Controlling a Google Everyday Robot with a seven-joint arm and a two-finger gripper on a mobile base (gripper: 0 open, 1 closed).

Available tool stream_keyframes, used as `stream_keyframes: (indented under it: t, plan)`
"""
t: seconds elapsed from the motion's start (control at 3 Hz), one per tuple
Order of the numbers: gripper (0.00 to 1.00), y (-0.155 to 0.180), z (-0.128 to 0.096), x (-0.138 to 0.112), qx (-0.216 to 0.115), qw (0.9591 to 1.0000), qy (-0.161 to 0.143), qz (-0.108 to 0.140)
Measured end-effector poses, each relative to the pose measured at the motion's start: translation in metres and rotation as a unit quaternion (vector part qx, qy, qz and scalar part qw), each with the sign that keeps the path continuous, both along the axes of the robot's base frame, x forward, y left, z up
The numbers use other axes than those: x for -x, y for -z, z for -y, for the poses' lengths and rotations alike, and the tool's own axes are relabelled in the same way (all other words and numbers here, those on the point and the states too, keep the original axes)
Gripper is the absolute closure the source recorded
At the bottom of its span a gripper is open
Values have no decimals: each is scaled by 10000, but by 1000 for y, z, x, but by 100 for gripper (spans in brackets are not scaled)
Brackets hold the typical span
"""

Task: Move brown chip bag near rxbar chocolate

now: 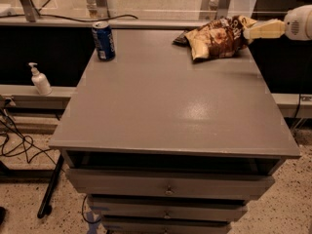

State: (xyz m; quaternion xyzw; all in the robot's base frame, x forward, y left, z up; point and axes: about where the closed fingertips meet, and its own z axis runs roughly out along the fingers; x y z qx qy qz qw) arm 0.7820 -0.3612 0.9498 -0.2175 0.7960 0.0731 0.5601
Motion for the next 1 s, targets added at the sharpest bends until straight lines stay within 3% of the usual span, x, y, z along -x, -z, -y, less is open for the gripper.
stream_keyframes:
  t: [0.33, 0.67, 1.0]
  plan:
    - [0, -11, 20, 26, -70, 9972, -672, 334]
    - [0, -50, 33, 64, -148, 9885, -1248, 846]
    - [0, -78, 33, 74, -100, 9851, -1338, 1074]
